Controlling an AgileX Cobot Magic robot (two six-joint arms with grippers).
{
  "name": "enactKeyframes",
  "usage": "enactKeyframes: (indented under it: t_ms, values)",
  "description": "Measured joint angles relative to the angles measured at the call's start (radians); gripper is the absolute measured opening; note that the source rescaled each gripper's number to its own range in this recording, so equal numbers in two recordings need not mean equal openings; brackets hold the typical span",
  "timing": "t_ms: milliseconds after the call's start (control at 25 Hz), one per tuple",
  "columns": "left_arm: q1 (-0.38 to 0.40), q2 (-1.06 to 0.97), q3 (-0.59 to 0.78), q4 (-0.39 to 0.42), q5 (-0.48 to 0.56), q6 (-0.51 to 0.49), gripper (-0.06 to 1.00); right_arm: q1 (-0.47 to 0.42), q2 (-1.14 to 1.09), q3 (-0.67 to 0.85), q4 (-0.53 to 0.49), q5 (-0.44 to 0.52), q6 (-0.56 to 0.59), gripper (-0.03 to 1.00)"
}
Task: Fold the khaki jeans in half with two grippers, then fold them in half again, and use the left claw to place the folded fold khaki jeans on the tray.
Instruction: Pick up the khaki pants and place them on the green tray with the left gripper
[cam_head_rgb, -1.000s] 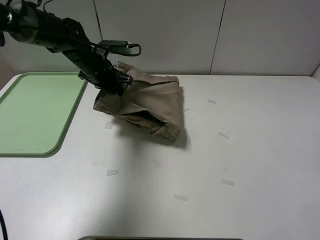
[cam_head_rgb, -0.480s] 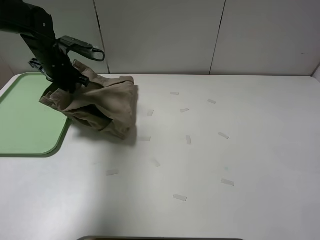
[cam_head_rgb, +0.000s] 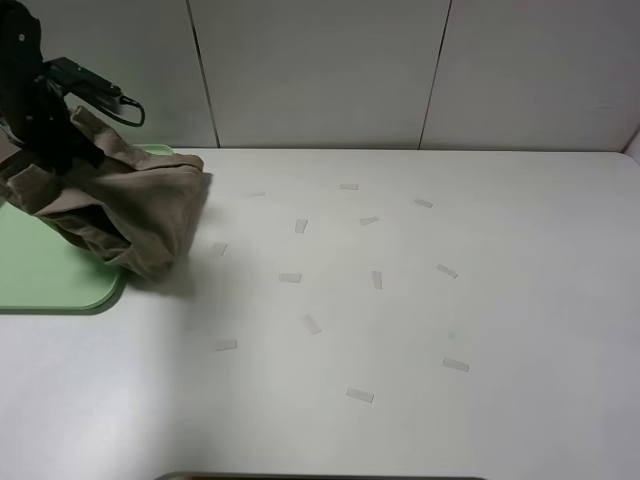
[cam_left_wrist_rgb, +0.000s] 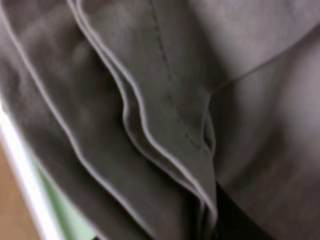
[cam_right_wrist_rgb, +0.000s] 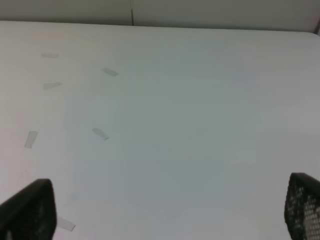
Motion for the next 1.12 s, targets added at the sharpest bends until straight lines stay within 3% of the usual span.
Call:
enactKeyframes:
  t_ms: [520,1120]
  values:
    - [0.115,-0.001,0.0,0.066,-0.03,-0.072,0.03,0.0,0.0,0.0,0.0,0.0,0.0,1.0]
    - [0.125,0.005,0.0,0.079,-0.14,-0.048,0.02,0.0,0.0,0.0,0.0,0.0,0.0,1.0]
